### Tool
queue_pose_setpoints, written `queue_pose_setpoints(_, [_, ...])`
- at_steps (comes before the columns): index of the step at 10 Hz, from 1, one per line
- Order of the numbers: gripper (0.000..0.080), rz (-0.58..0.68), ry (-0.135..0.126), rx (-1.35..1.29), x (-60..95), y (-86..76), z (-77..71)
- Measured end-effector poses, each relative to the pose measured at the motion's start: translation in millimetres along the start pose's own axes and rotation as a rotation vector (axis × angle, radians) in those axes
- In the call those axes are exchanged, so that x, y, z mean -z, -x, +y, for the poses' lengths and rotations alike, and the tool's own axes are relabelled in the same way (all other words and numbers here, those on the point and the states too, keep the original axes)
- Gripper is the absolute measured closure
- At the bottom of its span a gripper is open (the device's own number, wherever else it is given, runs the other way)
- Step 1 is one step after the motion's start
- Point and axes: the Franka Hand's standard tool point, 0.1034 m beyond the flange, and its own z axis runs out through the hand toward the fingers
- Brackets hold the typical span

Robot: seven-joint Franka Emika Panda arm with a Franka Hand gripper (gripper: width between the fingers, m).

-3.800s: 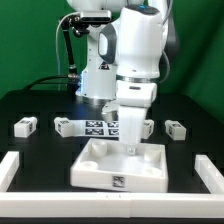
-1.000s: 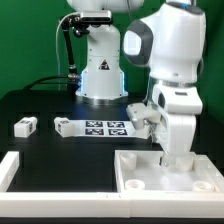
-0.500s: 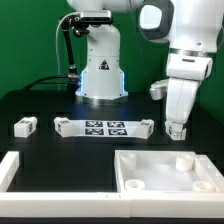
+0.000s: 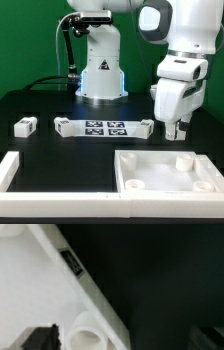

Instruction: Assemble square table

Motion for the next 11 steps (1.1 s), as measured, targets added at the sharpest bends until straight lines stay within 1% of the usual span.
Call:
queue_pose_setpoints(1, [0.0151,-0.021,-0.012,-0.132,2.6,-2.2,-14.7])
queue_pose_setpoints(2, [0.0151,-0.046,-0.029,-0.269,1.5,-3.5,-28.7])
queue_pose_setpoints(3, [0.0151,-0.052,-0.042,-0.342,-1.8,-6.3,-35.1])
queue_pose_setpoints(4, [0.0151,-0.052,-0.049,-0.387,-2.4,-6.6,-35.1])
queue_pose_setpoints(5, [0.0151,-0.054,-0.049,-0.376,-2.7,-6.2,-35.1])
queue_pose_setpoints(7, [0.0151,-0.096,-0.06,-0.398,-3.1,-2.6,-37.2])
queue_pose_setpoints(8, [0.0151,-0.208,-0.11,-0.46,-1.7,9.6,-49.4])
queue_pose_setpoints(9, [0.0151,-0.345,-0.159,-0.475,4.0,15.6,-61.0])
queue_pose_setpoints(10, [0.0151,-0.41,-0.196,-0.487,2.8,13.1,-62.7])
queue_pose_setpoints(11, [0.0151,-0.478,-0.21,-0.483,2.7,15.8,-63.8])
